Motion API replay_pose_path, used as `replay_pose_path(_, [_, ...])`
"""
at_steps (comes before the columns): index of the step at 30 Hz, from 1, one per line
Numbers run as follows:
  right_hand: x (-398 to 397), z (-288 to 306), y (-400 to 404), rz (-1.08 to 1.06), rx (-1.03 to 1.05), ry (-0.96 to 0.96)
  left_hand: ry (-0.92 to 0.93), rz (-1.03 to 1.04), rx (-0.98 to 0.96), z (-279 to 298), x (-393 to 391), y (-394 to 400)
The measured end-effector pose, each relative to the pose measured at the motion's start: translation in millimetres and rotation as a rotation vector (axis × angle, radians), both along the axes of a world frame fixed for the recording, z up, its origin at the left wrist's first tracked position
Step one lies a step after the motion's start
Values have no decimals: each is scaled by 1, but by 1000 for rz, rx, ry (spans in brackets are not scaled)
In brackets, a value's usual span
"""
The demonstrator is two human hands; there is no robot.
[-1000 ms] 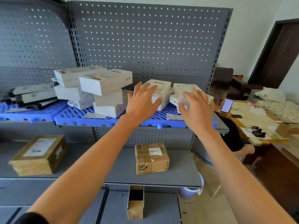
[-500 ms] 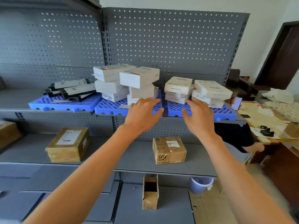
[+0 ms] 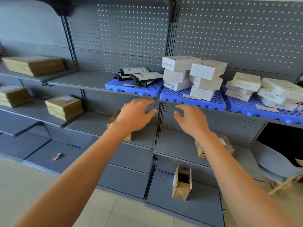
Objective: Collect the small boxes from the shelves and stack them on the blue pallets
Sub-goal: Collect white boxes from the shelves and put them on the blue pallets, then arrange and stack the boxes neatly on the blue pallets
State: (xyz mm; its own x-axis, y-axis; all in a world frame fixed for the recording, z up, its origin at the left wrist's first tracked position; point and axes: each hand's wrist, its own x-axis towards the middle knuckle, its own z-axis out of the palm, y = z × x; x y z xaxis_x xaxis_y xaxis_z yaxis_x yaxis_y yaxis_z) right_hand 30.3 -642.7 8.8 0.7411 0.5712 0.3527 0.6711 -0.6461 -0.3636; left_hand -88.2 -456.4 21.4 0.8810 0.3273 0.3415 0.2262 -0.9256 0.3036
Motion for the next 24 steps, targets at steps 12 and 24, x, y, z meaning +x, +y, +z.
replay_pose_path(12, [-46, -3, 141, 207, -34, -3, 0, 202, -66, -19, -67, 111])
replay_pose_path(24, [17, 12, 267, 336, 98, -18, 0, 259, -20, -5, -9, 231])
